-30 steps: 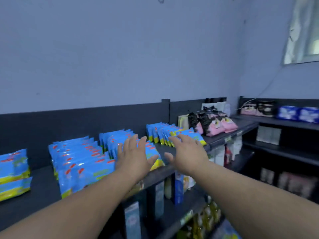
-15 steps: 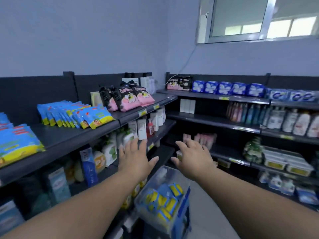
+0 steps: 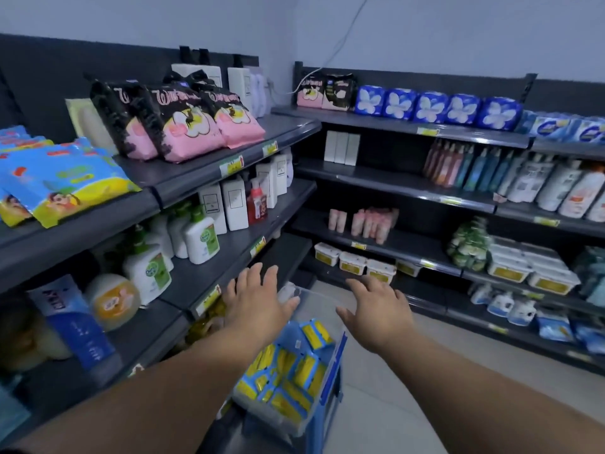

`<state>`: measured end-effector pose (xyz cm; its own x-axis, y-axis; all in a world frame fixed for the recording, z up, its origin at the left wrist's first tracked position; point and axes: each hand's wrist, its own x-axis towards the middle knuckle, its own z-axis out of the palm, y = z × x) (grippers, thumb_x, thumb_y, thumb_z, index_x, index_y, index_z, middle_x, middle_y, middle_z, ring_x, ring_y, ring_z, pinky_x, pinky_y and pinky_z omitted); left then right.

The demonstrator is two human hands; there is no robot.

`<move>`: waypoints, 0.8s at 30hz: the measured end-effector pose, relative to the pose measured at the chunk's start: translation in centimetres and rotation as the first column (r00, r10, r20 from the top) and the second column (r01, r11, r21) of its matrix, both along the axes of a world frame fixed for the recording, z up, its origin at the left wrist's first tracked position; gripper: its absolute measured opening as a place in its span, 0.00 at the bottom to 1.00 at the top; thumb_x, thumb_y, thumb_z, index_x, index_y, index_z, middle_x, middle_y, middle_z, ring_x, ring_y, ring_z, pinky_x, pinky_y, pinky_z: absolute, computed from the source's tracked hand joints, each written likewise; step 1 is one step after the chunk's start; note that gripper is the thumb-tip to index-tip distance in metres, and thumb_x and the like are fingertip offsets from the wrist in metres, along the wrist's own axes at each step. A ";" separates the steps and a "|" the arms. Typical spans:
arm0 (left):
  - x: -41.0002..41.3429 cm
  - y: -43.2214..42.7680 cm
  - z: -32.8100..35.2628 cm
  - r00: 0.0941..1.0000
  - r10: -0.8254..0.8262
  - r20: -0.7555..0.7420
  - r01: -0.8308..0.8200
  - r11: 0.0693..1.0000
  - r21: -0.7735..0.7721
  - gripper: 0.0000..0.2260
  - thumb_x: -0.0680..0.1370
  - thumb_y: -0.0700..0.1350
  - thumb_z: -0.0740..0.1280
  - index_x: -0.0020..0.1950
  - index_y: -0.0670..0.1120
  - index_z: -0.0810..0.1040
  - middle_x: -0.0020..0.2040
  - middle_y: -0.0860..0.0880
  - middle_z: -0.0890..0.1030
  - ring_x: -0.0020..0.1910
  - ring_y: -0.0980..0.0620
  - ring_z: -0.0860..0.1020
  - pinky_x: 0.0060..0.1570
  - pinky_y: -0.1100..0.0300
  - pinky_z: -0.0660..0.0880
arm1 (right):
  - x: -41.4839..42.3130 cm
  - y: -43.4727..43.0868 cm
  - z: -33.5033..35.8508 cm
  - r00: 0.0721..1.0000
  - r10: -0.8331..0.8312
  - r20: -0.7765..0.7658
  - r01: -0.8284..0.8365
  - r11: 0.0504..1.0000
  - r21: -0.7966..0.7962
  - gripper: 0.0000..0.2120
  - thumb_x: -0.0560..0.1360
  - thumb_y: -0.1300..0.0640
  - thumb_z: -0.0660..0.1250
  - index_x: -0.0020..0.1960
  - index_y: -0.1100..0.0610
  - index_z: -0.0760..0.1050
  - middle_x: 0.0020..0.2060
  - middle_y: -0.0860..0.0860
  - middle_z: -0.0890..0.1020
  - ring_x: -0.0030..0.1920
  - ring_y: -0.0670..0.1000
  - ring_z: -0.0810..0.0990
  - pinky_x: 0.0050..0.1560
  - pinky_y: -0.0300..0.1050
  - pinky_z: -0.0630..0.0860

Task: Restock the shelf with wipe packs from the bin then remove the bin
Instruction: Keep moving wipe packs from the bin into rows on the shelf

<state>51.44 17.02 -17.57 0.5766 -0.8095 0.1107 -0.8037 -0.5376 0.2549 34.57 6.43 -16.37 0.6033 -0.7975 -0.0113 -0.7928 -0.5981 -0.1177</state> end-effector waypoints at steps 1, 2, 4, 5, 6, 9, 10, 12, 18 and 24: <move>1.3 -1.2 -0.8 1.000 -0.001 -0.008 0.001 1.000 0.013 0.32 0.79 0.64 0.54 0.78 0.51 0.50 0.78 0.47 0.51 0.77 0.47 0.49 0.75 0.48 0.48 | 1.1 -1.3 -0.9 1.000 -0.007 -0.017 0.008 1.000 0.024 0.29 0.79 0.39 0.56 0.77 0.47 0.54 0.76 0.51 0.58 0.76 0.54 0.56 0.75 0.57 0.54; 2.6 -2.4 -1.8 1.000 -0.003 -0.019 0.004 1.000 0.025 0.32 0.79 0.64 0.54 0.78 0.51 0.50 0.78 0.47 0.51 0.77 0.47 0.49 0.75 0.49 0.48 | 2.2 -2.6 -1.8 0.999 -0.014 -0.038 0.016 0.999 0.051 0.29 0.79 0.39 0.55 0.77 0.47 0.54 0.76 0.51 0.57 0.76 0.55 0.56 0.75 0.57 0.54; 4.8 -4.5 -3.1 0.999 -0.009 -0.034 0.011 0.999 0.043 0.32 0.78 0.64 0.55 0.77 0.50 0.52 0.78 0.47 0.53 0.76 0.47 0.51 0.74 0.49 0.49 | 4.2 -4.9 -3.6 0.996 -0.020 -0.084 0.028 0.995 0.100 0.29 0.79 0.38 0.54 0.77 0.46 0.54 0.77 0.52 0.56 0.76 0.55 0.56 0.74 0.56 0.53; 5.8 -5.4 -3.9 0.999 -0.009 -0.035 0.010 0.999 0.038 0.32 0.78 0.63 0.57 0.77 0.49 0.54 0.77 0.45 0.55 0.76 0.46 0.53 0.73 0.48 0.51 | 4.9 -5.9 -4.6 0.995 -0.023 -0.098 0.034 0.993 0.115 0.29 0.79 0.38 0.54 0.77 0.46 0.54 0.77 0.51 0.56 0.76 0.55 0.56 0.74 0.56 0.54; 6.8 -6.4 -4.7 1.000 -0.012 -0.012 0.012 1.000 0.022 0.32 0.78 0.62 0.59 0.76 0.47 0.59 0.76 0.43 0.59 0.75 0.43 0.58 0.72 0.46 0.55 | 5.6 -6.9 -5.6 0.994 -0.023 -0.107 0.036 0.992 0.121 0.29 0.79 0.38 0.53 0.77 0.46 0.54 0.77 0.51 0.56 0.75 0.55 0.56 0.74 0.55 0.54; 9.2 -8.9 -7.4 1.000 -0.028 -0.006 0.028 0.999 0.028 0.31 0.74 0.60 0.67 0.70 0.42 0.70 0.68 0.38 0.71 0.66 0.38 0.70 0.65 0.44 0.68 | 7.2 -9.4 -8.8 0.991 -0.017 -0.130 0.038 0.986 0.162 0.29 0.79 0.38 0.53 0.77 0.46 0.54 0.77 0.51 0.56 0.75 0.54 0.57 0.74 0.54 0.56; 9.7 -9.6 -8.6 0.999 -0.027 -0.020 0.029 0.997 0.065 0.31 0.74 0.60 0.67 0.69 0.42 0.71 0.67 0.39 0.72 0.65 0.38 0.72 0.64 0.45 0.68 | 7.6 -10.3 -10.2 0.991 -0.018 -0.135 0.042 0.983 0.178 0.29 0.79 0.38 0.54 0.77 0.46 0.54 0.77 0.51 0.56 0.75 0.54 0.57 0.74 0.53 0.56; 10.4 -10.6 -11.2 0.999 -0.032 -0.025 0.034 0.997 0.076 0.29 0.71 0.59 0.71 0.64 0.41 0.75 0.60 0.40 0.77 0.56 0.38 0.77 0.57 0.44 0.73 | 8.4 -11.7 -13.1 0.989 -0.008 -0.148 0.039 0.978 0.206 0.28 0.79 0.39 0.54 0.76 0.45 0.54 0.77 0.51 0.57 0.75 0.53 0.58 0.73 0.51 0.57; 11.3 -12.2 -22.4 0.992 0.025 -0.124 -0.006 0.988 0.155 0.29 0.72 0.61 0.60 0.65 0.43 0.75 0.63 0.42 0.75 0.59 0.39 0.76 0.56 0.45 0.74 | 11.5 -14.7 -23.9 0.983 0.068 -0.171 -0.015 0.955 0.296 0.28 0.77 0.40 0.58 0.75 0.48 0.61 0.73 0.52 0.64 0.74 0.54 0.60 0.72 0.48 0.57; 11.4 -12.8 -35.2 0.951 0.123 -0.284 -0.029 0.949 0.314 0.30 0.69 0.61 0.59 0.61 0.42 0.77 0.57 0.39 0.80 0.54 0.36 0.80 0.49 0.41 0.79 | 14.9 -17.7 -36.8 0.979 0.115 -0.171 -0.031 0.903 0.429 0.31 0.77 0.40 0.60 0.75 0.49 0.59 0.75 0.54 0.60 0.74 0.55 0.59 0.71 0.47 0.61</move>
<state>62.84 4.24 -52.82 0.6055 -0.7297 -0.3177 -0.6704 -0.6827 0.2905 49.51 -11.30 -53.20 0.6130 -0.6460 -0.4550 -0.7810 -0.5825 -0.2252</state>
